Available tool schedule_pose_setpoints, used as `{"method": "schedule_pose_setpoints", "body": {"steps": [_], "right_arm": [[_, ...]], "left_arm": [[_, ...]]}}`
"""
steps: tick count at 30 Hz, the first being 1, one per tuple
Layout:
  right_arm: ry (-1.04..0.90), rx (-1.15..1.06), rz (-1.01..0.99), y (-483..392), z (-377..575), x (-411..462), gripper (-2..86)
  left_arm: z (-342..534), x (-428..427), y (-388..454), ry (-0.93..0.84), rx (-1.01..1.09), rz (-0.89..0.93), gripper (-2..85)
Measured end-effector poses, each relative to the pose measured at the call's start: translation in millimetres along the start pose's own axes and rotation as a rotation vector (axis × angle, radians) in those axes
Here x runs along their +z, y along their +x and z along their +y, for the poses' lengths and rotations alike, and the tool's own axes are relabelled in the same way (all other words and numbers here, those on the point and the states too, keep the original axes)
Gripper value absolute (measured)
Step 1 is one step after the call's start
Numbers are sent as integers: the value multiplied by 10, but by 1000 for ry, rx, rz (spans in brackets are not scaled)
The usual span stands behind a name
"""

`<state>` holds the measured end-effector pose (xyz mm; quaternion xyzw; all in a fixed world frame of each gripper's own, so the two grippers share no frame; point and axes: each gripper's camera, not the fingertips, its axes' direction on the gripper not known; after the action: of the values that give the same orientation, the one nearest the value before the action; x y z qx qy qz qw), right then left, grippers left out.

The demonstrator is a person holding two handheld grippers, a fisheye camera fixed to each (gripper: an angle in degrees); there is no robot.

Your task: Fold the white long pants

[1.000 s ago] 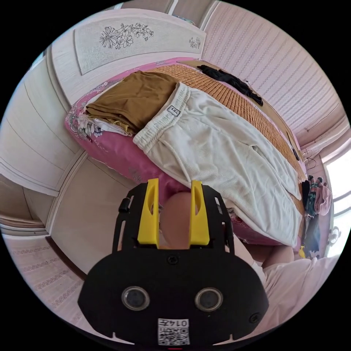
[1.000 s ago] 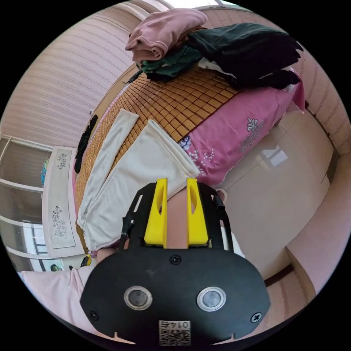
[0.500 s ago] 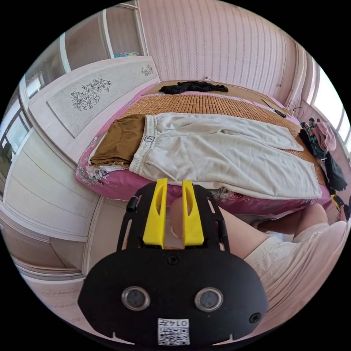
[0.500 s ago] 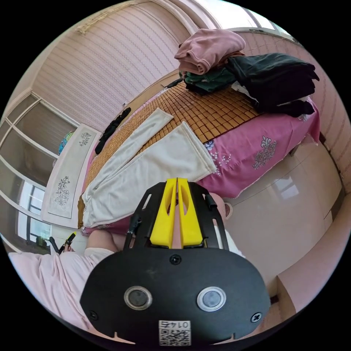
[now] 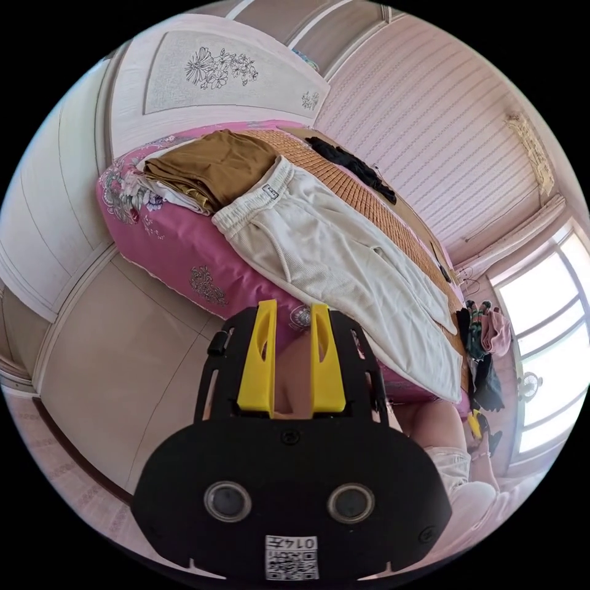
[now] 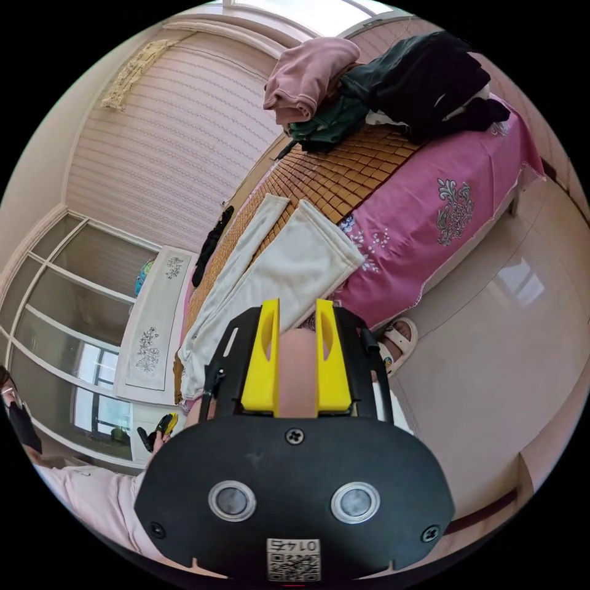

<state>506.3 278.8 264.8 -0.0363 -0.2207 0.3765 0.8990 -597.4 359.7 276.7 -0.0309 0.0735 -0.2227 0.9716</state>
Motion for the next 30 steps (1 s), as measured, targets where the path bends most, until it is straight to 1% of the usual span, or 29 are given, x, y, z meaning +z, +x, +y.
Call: {"method": "schedule_pose_setpoints", "body": {"steps": [3, 5, 7, 10, 15, 19, 23, 24, 27, 29, 30], "right_arm": [[-12, 58, -26, 121, -16, 152, 94], [-24, 148, -88, 274, -62, 299, 99], [-50, 186, -140, 367, -128, 409, 96], [-74, 213, -78, 445, -245, 557, 95], [-106, 271, -65, 527, -413, 789, 111], [-127, 287, -31, 541, -555, 972, 101], [-67, 308, -126, 520, -654, 1002, 51], [-67, 301, -139, 502, -672, 1005, 43], [-89, 232, -180, 364, -792, 1001, 28], [-69, 164, -237, 234, -914, 900, 22], [-65, 147, -254, 201, -947, 866, 21]], "left_arm": [[-102, 100, -120, 19, -27, 2, 91], [-214, 238, -204, 0, -43, 36, 98], [-295, 363, -274, -19, -66, 55, 107], [-423, 596, -400, -64, -102, 61, 121], [-612, 912, -608, -128, -179, 32, 154], [-748, 1168, -777, -137, -276, 92, 160], [-925, 1414, -809, -179, -303, 148, 134], [-957, 1438, -811, -192, -305, 142, 130], [-1089, 1497, -830, -260, -286, 83, 82], [-1161, 1380, -805, -219, -232, 134, 51], [-1179, 1331, -794, -204, -217, 147, 49]]}}
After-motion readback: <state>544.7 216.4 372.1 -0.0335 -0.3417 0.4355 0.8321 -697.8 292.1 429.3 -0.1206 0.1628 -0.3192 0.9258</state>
